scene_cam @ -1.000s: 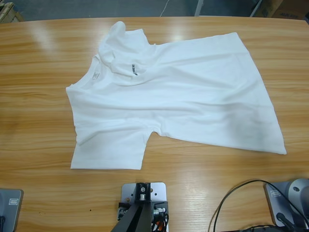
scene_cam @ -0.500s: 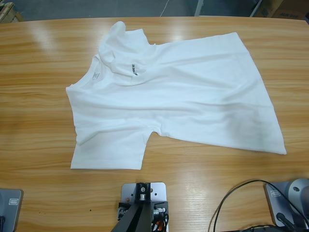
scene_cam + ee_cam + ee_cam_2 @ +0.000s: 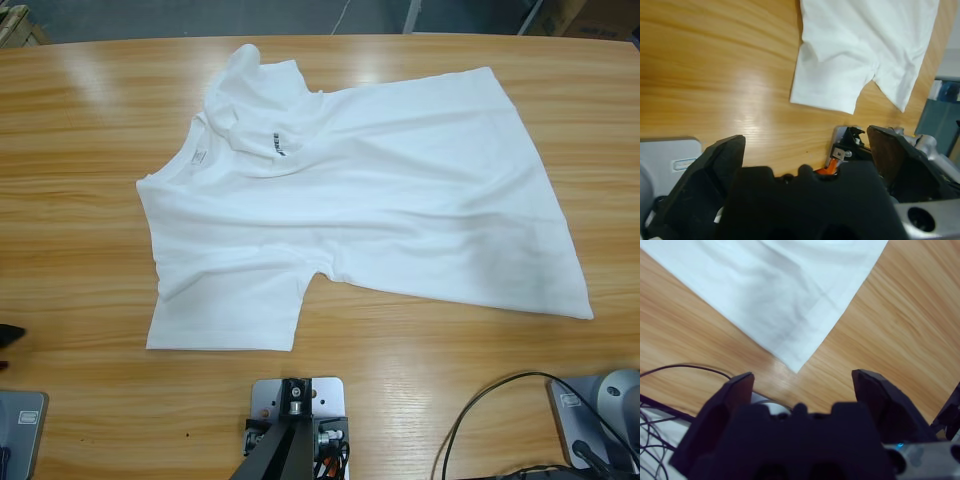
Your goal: Fold clothes
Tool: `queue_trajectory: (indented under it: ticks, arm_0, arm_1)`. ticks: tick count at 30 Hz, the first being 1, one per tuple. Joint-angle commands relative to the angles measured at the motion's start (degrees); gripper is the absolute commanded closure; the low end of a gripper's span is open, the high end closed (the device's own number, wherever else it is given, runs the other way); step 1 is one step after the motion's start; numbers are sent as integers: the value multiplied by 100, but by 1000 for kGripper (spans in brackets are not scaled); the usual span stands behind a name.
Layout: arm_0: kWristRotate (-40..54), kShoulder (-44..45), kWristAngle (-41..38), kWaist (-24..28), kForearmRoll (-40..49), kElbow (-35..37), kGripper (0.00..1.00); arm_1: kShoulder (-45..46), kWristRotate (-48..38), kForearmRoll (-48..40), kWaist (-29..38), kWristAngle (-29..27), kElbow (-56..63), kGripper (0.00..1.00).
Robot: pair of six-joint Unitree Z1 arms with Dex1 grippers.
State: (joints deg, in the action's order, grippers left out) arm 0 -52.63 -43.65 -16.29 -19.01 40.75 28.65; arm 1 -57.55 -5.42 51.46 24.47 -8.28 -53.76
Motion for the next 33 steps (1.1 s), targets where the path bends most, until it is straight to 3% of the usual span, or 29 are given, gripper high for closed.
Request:
queue_trajectory:
  ticks: [1, 7, 9, 11, 13, 16, 18, 22, 28, 33]
  arm_0:
    - [-306, -295, -358, -68, -1109, -1060, 36]
    - [-538, -1089, -417, -153, -2361, -1384, 36]
    - [-565, -1974, -403, -648, -3118, -1387, 36]
    - [-881, -3150, -22, -1766, -3923, -1094, 37]
    - [-1368, -3130, 781, -2116, -3865, -839, 58]
    - [-1354, -2698, 1342, -2116, -2682, -237, 56]
    - [-1377, -2462, 1655, -2116, -2280, -285, 43]
    - [-1458, -2432, 1773, -2316, -2378, -593, 44]
    - [-1633, -3578, 1386, -3095, -4342, -893, 46]
    - [-1575, -4313, 1128, -3188, -6015, -1758, 46]
  arm_1:
    - [-153, -119, -652, 67, -355, 181, 202]
    - [-385, -249, -796, 67, -255, 210, 208]
    - [-455, -247, -815, 67, -286, 201, 208]
    - [-508, -243, -840, 67, -297, 206, 208]
    - [-489, -243, -822, 64, -320, 199, 208]
    - [-376, -231, -778, 60, -332, 204, 207]
    - [-353, -233, -780, 58, -327, 211, 207]
    - [-399, -235, -778, 58, -323, 199, 208]
    - [-642, -228, -778, 58, -323, 141, 209]
    - [-705, -213, -797, 58, -314, 138, 211]
